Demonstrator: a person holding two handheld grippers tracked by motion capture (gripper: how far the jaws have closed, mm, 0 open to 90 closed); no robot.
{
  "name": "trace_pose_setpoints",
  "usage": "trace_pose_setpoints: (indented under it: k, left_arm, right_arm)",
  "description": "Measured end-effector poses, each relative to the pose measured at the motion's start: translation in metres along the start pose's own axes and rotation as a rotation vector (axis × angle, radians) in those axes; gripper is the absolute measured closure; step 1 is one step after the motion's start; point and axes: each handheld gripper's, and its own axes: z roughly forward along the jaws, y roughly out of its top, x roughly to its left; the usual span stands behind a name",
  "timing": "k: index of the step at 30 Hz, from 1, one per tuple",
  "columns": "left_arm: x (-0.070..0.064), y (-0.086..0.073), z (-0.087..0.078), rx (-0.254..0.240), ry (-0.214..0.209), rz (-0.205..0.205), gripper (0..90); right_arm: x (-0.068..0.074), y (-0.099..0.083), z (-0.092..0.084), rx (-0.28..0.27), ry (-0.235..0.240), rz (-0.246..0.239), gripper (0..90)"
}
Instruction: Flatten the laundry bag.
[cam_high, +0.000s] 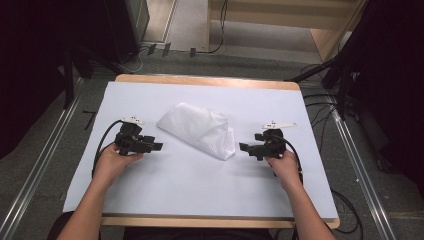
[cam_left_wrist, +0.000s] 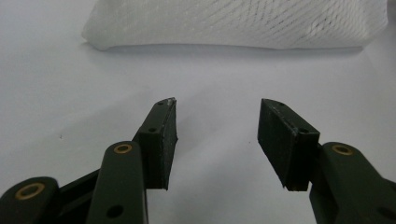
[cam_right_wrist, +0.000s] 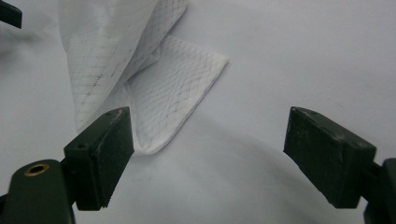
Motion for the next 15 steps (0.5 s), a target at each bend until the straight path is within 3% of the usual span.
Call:
trace_pose_setpoints:
  k: [4,7,12,15]
  left_arm:
    - [0.003,0.004,0.000,-0.024,-0.004,-0.013,46.0]
    - [0.004,0.006,0.001,-0.066,0.007,0.006,44.0]
    - [0.006,0.010,-0.001,-0.080,0.022,0.021,39.0]
    - [0.007,0.011,-0.001,-0.068,0.010,-0.007,36.7]
  right_arm:
    - [-0.003,-0.002,-0.004,-0.022,-0.002,0.024,16.4]
    - [-0.005,-0.004,-0.005,-0.030,-0.005,0.027,16.3]
    - [-0.004,-0.006,-0.003,-0.021,-0.040,0.047,16.2]
    - [-0.002,-0.008,-0.001,-0.015,-0.066,0.047,16.0]
